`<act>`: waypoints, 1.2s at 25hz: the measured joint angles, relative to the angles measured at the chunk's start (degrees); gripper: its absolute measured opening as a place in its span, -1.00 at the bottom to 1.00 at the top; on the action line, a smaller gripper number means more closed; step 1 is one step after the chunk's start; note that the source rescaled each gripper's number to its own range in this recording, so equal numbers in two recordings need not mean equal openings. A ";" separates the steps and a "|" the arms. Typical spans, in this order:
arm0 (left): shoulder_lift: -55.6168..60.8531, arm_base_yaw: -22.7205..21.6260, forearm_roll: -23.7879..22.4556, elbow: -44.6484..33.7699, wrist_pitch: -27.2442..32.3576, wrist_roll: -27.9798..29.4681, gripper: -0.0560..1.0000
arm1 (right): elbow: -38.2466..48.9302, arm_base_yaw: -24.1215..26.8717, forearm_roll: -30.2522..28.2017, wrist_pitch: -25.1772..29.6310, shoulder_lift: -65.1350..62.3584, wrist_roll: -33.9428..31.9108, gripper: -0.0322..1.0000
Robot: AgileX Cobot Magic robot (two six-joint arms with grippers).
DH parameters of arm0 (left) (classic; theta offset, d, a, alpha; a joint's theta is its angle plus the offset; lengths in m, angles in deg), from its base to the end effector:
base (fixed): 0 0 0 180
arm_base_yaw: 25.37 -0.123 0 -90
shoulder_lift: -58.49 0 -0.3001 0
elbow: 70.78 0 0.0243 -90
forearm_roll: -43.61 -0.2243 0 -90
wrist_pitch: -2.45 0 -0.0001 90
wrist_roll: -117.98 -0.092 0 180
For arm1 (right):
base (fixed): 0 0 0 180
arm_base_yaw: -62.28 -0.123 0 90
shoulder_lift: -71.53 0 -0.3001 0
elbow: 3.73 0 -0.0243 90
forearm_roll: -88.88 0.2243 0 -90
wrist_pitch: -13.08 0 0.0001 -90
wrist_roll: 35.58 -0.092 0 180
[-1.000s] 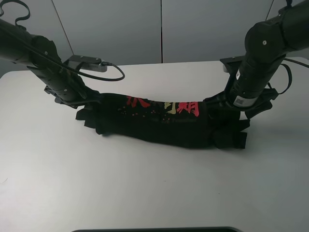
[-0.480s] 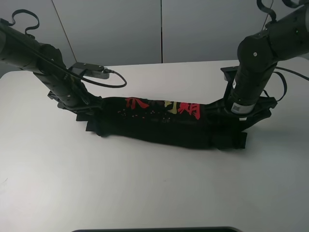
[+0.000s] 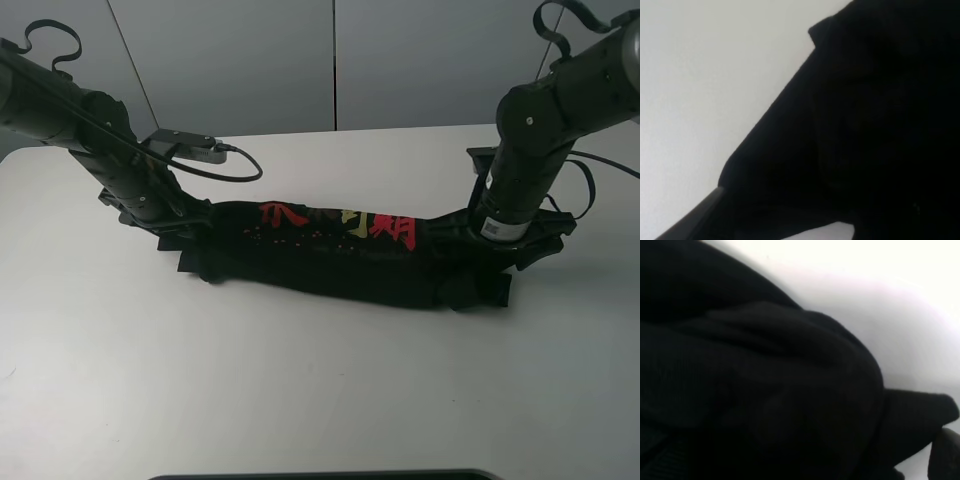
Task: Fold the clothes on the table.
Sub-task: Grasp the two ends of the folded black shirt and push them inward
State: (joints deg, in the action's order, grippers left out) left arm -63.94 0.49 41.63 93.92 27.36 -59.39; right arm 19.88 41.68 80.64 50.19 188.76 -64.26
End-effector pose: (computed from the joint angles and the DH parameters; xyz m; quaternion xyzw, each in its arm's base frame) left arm 0.3220 -0.1546 0.1388 0.2131 0.9653 -0.0279 0.1486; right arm 0.2850 0.0986 0.1397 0.0139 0.9988 -0.0329 0.0347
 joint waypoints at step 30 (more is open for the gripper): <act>0.00 -0.04 0.00 0.00 0.00 0.00 0.79 | -0.64 -0.03 7.81 -3.58 2.75 4.24 -0.58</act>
State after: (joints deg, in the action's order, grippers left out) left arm -63.94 0.45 41.63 93.92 27.36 -59.39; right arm 19.24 41.65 88.44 46.61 191.51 -60.03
